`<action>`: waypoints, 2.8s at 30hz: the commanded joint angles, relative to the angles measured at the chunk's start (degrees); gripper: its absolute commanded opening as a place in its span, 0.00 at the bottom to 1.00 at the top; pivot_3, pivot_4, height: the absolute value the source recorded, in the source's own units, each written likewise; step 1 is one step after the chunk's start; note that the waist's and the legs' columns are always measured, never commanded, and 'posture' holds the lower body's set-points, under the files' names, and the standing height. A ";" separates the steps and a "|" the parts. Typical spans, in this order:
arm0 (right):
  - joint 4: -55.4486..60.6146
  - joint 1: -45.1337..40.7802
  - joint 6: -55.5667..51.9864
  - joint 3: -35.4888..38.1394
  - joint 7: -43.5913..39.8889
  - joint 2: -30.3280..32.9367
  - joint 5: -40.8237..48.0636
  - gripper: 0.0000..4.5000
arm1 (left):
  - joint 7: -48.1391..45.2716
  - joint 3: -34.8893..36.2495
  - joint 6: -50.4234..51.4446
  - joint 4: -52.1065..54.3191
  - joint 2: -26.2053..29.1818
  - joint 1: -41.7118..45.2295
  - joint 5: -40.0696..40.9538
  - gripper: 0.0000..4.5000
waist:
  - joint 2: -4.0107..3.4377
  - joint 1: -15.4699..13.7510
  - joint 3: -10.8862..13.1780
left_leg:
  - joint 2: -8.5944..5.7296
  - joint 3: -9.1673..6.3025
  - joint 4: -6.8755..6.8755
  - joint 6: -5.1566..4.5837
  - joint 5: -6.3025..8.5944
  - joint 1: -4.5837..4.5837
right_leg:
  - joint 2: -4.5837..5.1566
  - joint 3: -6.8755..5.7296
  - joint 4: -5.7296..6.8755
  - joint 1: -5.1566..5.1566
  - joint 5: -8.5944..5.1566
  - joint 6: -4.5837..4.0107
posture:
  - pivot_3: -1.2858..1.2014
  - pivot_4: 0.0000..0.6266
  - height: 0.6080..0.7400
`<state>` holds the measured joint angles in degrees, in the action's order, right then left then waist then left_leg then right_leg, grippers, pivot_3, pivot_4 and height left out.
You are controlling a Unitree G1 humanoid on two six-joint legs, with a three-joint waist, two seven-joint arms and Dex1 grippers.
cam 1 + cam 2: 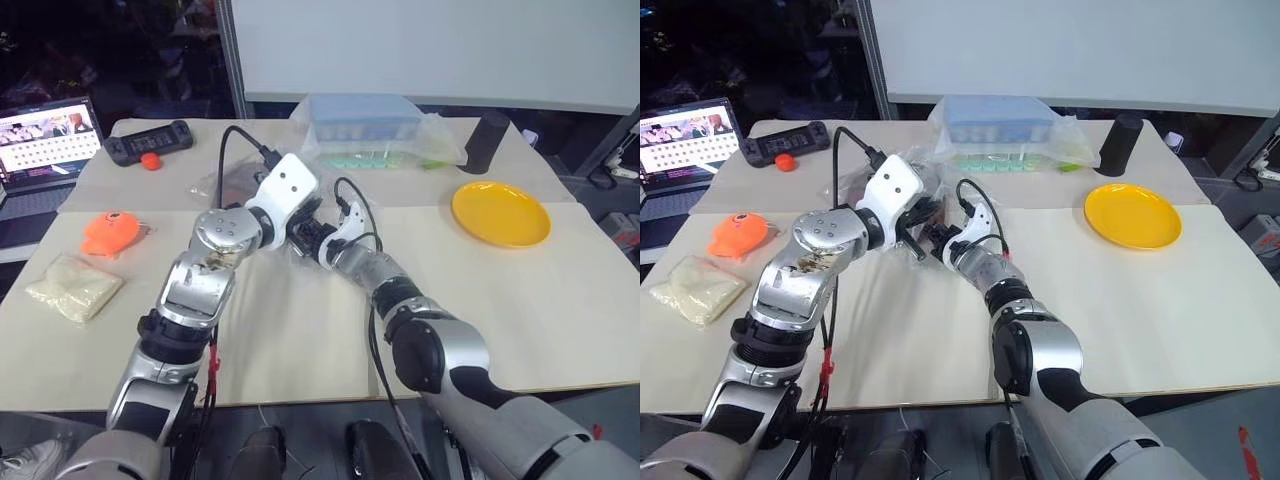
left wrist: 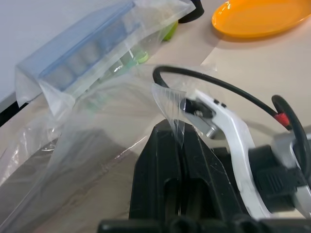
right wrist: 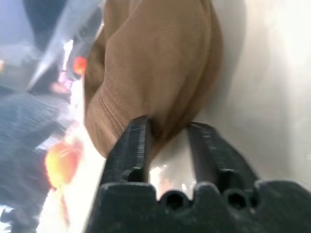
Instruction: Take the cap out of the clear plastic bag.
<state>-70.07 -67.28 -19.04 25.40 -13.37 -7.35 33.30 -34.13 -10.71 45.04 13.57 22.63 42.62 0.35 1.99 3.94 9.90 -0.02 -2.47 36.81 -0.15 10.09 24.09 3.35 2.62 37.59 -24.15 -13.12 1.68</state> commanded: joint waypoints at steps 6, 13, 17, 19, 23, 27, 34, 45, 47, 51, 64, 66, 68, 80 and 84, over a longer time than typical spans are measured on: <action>9.67 2.32 -5.97 -2.91 -0.06 -0.88 -1.35 0.01 | 0.76 -1.59 -3.98 1.42 0.79 -0.71 -0.94 0.00 | -0.01 -0.01 0.01 | 0.00 0.00 0.00 0.00 0.00 0.09 | 0.00 0.00 -0.01 -0.10 0.00 0.00 | 0.52 0.24 1.00; 50.60 19.08 -31.91 -8.18 8.46 1.79 4.97 0.01 | 1.02 -2.37 -6.97 0.43 1.54 -2.44 -1.74 0.00 | -0.02 -1.18 0.01 | -0.01 -0.19 -0.01 0.00 0.00 0.20 | 0.08 -0.03 -0.05 -0.13 -0.01 0.00 | 0.52 0.24 1.00; 69.44 27.54 -44.91 -7.17 13.97 4.54 9.88 0.01 | 1.13 -2.94 -8.47 -0.61 1.36 -2.89 -2.02 0.00 | -0.03 -1.42 0.02 | -0.02 -0.30 -0.01 0.00 0.00 0.19 | 0.06 -0.02 -0.05 -0.14 -0.01 0.00 | 0.52 0.24 1.00; 76.72 30.93 -50.76 -5.27 15.51 6.68 13.04 0.01 | 1.00 -3.29 -9.39 -1.39 1.24 -2.89 -2.11 0.00 | -0.06 -1.48 0.02 | -0.03 -0.25 -0.01 -0.01 0.00 0.18 | 0.07 -0.01 -0.07 -0.13 -0.01 -0.01 | 0.52 0.24 1.00; 85.27 35.35 -59.07 2.01 16.80 10.76 21.70 0.01 | 0.68 -3.65 -11.17 -2.76 1.24 -2.85 -2.39 0.00 | -0.07 -1.70 0.02 | -0.03 -0.09 -0.01 -0.01 0.00 0.18 | 0.06 -0.08 -0.14 -0.06 -0.03 0.00 | 0.52 0.24 1.00; 87.04 37.80 -63.92 10.45 18.45 14.60 30.98 0.01 | 0.41 -3.84 -12.43 -3.60 1.31 -3.03 -2.57 0.00 | -0.08 -1.69 0.03 | -0.01 -0.05 -0.01 -0.02 0.00 0.20 | 0.03 -0.09 -0.31 0.00 -0.03 0.00 | 0.52 0.24 1.00; 92.43 48.19 -68.61 13.40 15.52 34.36 54.01 0.01 | -0.30 -4.09 -14.70 -5.14 1.92 -3.35 -3.16 0.00 | -0.17 -1.65 0.08 | -0.02 0.00 -0.02 -0.03 0.00 0.29 | 0.05 -0.08 -0.45 0.03 -0.03 0.01 | 0.52 0.24 1.00; 94.79 59.56 -55.02 24.16 -3.61 60.37 59.37 0.01 | -1.12 -5.02 -16.59 -5.87 2.08 -3.80 -3.66 0.00 | -0.19 -1.96 0.10 | 0.02 0.12 0.02 -0.09 -0.03 0.26 | -0.02 0.05 -0.62 0.19 -0.30 0.48 | 0.52 0.24 1.00; 93.01 58.99 -52.98 26.50 -5.43 63.10 60.85 0.01 | -1.24 -5.06 -16.83 -5.90 2.11 -3.84 -3.76 0.00 | -0.19 -2.18 0.10 | 0.03 0.14 0.02 -0.10 -0.03 0.29 | -0.02 0.04 -0.67 0.19 -0.30 0.49 | 0.52 0.24 1.00; 86.13 50.38 -44.26 25.59 -0.21 66.79 67.47 0.01 | -1.23 -5.13 -16.79 -5.70 1.95 -4.04 -3.87 0.00 | -0.18 -2.27 0.10 | 0.02 0.19 0.02 -0.11 -0.02 0.31 | -0.01 0.07 -0.70 0.15 -0.30 0.48 | 0.52 0.24 1.00; 76.65 18.58 -30.96 0.94 13.49 56.21 69.22 0.01 | -2.79 -7.32 -16.27 -1.15 0.71 -8.15 -3.50 0.00 | -0.19 -2.76 0.11 | 0.09 0.46 0.00 -0.13 -0.01 0.31 | -0.03 0.32 -0.67 0.01 -0.06 0.13 | 0.52 0.24 1.00; 76.21 16.92 -27.94 -1.61 15.37 49.01 67.74 0.01 | -3.48 -7.87 -16.01 0.13 0.64 -8.81 -3.21 0.00 | -0.19 -2.78 0.11 | 0.09 0.47 0.00 -0.13 -0.01 0.32 | -0.03 0.33 -0.67 0.02 -0.04 0.11 | 0.52 0.24 1.00; 75.37 17.63 -25.22 -4.27 18.20 41.86 64.77 0.01 | -3.94 -8.15 -15.70 1.29 0.66 -9.29 -3.07 0.00 | -0.19 -2.84 0.11 | 0.10 0.47 0.00 -0.13 -0.01 0.31 | -0.03 0.32 -0.67 0.03 -0.04 0.11 | 0.52 0.24 1.00; 56.89 31.11 -19.22 -5.21 25.53 30.41 40.61 0.01 | -3.51 -6.92 -14.61 2.66 1.74 -9.81 -3.17 0.00 | -0.21 -3.36 0.11 | -0.03 0.48 0.04 -0.13 -0.01 0.48 | 0.12 0.29 -0.67 -0.09 0.03 0.20 | 0.52 0.24 1.00; 51.74 31.86 -21.32 -2.96 29.36 29.88 37.68 0.01 | -3.22 -6.76 -14.46 2.65 1.83 -9.86 -3.22 0.00 | -0.22 -2.82 0.11 | -0.01 0.49 0.04 -0.13 -0.01 0.44 | 0.08 0.31 -0.60 -0.11 0.03 0.20 | 0.52 0.24 1.00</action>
<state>-18.88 -34.68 -40.17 20.53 15.23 22.22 71.76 -37.81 -18.94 30.85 14.02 24.42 32.32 -2.89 1.77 1.11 10.01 -0.02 -1.95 36.84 -0.28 10.08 24.48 3.42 2.97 36.99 -24.24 -13.08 1.87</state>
